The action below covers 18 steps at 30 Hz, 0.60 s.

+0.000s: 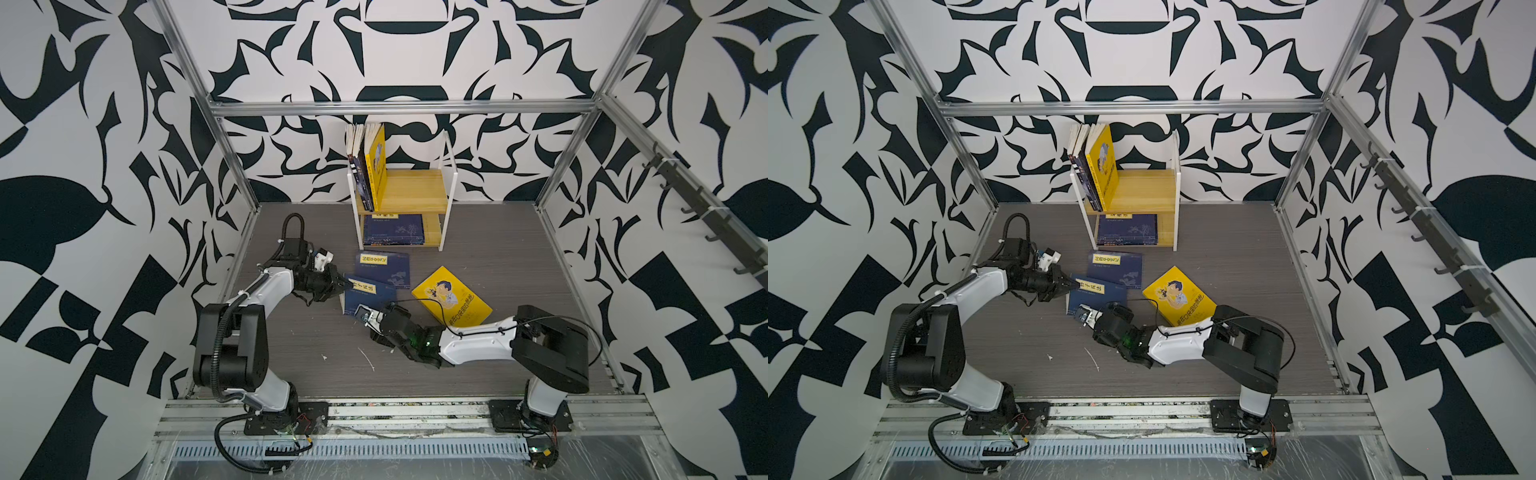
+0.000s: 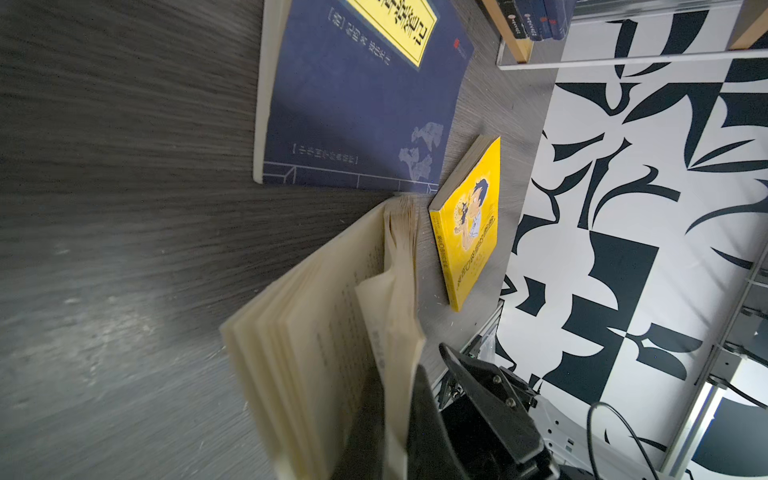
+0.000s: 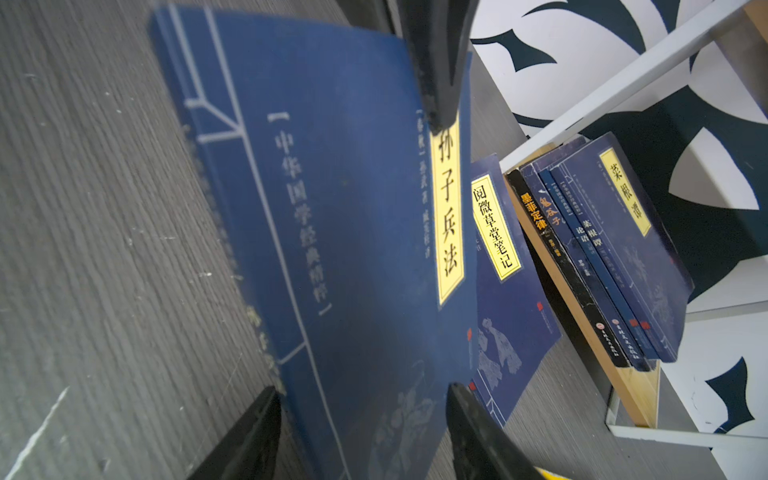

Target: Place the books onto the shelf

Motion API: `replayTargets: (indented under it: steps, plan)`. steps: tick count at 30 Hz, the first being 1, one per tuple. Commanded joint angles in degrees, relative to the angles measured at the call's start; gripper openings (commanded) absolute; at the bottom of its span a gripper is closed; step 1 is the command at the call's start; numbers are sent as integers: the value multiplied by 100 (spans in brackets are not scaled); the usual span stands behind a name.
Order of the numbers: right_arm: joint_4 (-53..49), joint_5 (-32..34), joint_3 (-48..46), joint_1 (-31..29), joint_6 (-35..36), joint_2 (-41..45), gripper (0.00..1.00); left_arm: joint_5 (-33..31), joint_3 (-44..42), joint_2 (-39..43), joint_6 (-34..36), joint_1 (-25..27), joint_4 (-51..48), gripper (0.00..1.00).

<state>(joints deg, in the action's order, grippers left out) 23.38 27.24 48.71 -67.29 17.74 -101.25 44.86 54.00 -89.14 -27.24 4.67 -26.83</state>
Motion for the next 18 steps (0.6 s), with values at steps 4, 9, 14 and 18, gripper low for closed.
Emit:
replayTargets:
  steps: [4,9,14,18]
  plan:
    - [468,103,259,-56,330,-110,51,215,43,98,-62,-12,-79,0]
    - [450,114,303,-48,477,-154,0,218,55,70,-97,-7,-48,0]
    - [150,157,240,-50,692,87,0,-115,88,345,39,-107,2,45]
    - [-105,293,161,-47,995,384,0,-229,90,514,169,-376,17,60]
